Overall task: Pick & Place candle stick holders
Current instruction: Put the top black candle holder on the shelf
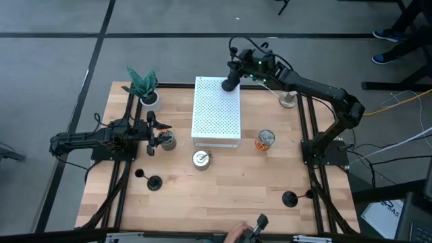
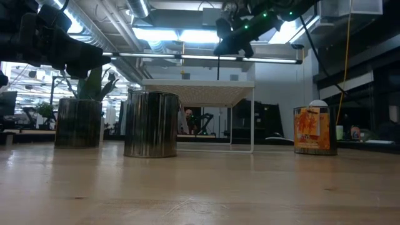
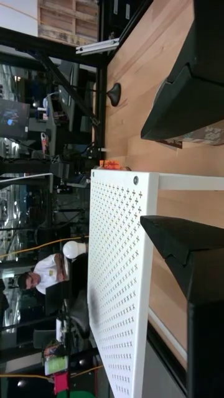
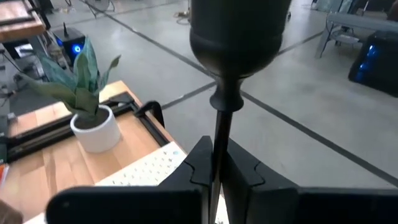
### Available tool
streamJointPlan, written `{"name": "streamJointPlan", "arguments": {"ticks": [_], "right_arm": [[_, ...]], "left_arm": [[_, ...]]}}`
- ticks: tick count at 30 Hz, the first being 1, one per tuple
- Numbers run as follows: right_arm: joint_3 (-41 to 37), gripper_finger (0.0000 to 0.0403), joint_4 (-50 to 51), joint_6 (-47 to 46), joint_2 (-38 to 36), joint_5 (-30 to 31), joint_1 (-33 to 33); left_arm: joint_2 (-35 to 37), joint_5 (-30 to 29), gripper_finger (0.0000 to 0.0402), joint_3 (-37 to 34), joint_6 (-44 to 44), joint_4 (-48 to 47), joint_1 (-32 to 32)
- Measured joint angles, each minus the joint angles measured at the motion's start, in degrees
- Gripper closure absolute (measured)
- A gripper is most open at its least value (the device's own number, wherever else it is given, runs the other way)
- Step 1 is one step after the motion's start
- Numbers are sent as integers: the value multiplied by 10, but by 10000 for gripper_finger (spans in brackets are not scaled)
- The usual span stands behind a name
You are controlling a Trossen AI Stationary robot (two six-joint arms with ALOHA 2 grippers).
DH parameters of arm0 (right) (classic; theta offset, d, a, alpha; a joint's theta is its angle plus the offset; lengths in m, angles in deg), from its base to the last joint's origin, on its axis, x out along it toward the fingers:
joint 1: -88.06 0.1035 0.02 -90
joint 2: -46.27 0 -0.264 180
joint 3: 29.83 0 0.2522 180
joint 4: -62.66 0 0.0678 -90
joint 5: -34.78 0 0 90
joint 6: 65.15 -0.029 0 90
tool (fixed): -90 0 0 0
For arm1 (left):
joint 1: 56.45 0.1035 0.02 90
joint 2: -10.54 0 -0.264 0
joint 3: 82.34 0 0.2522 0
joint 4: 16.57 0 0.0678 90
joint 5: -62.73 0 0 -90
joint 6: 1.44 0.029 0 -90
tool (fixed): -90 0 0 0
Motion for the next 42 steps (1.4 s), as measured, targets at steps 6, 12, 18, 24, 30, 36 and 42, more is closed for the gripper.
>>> {"name": "streamJointPlan", "arguments": {"ticks": [6,12,18,24,30,36,42], "right_arm": [[0,387,18,-1,0,7,0],[0,382,23,-2,0,34,0],[0,352,23,-4,1,76,0],[0,346,5,-6,15,76,0],[0,366,-6,-8,24,68,0],[0,385,-25,-16,24,56,0],[0,381,-38,-15,24,49,2]], "left_arm": [[0,0,194,0,0,0,0],[0,0,194,0,0,0,0],[0,0,194,0,0,0,0],[0,0,194,0,0,0,0],[0,0,194,0,0,0,0],[0,0,194,0,0,0,0],[0,0,194,0,0,0,0]]}}
